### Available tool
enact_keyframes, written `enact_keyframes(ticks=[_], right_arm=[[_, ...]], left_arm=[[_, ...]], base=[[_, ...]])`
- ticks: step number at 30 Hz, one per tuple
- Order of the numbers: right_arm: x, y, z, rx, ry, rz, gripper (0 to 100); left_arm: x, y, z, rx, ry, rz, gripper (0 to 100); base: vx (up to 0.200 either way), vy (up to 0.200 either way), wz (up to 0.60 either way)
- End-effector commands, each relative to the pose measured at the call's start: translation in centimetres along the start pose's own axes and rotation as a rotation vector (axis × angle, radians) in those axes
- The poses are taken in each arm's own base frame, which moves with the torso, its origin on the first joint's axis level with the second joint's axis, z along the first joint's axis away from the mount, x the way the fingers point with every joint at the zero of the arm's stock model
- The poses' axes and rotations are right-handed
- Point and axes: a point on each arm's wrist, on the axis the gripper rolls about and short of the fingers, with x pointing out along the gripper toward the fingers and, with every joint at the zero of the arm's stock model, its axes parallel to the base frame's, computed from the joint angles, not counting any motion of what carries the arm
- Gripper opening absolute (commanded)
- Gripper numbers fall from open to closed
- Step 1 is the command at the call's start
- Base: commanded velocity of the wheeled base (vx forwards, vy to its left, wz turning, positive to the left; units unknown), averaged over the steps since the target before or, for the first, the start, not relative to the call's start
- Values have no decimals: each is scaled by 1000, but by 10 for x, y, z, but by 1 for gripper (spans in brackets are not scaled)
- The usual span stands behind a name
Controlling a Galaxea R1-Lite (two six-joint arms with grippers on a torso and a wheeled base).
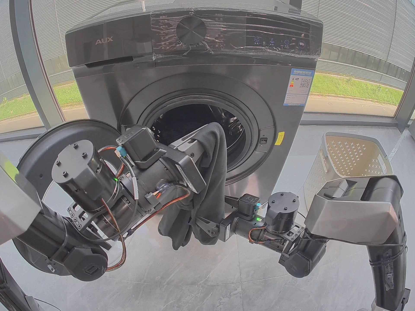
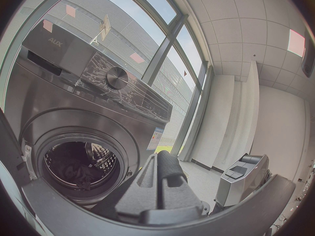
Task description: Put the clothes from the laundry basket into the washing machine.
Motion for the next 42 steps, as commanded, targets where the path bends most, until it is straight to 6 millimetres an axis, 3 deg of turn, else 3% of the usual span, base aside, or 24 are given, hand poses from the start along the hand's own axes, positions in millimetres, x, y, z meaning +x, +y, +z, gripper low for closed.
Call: enact_keyframes(ticks=[1, 11, 12, 24, 29, 35, 42], right_arm=[[17, 1, -9, 0, -22, 10, 100], [28, 4, -17, 4, -33, 5, 100], [28, 5, -17, 3, -33, 7, 0], [27, 12, -12, 7, -42, 22, 0], [12, 24, 0, 15, -26, 40, 0], [-10, 42, 21, 16, -25, 68, 0], [-12, 36, 30, 20, -52, 37, 0]], left_arm=[[3, 0, 0, 0, -9, 6, 0], [4, 5, -6, 1, -4, 65, 0], [4, 5, -6, 1, -4, 65, 0], [6, 10, -4, 6, -12, 88, 0], [6, 38, -12, 58, 19, 208, 0], [3, 78, -38, 99, 92, 325, 0], [2, 88, -59, 105, 147, 347, 0]], base=[[0, 0, 0], [0, 0, 0], [0, 0, 0], [0, 0, 0], [0, 0, 0], [0, 0, 0], [0, 0, 0]])
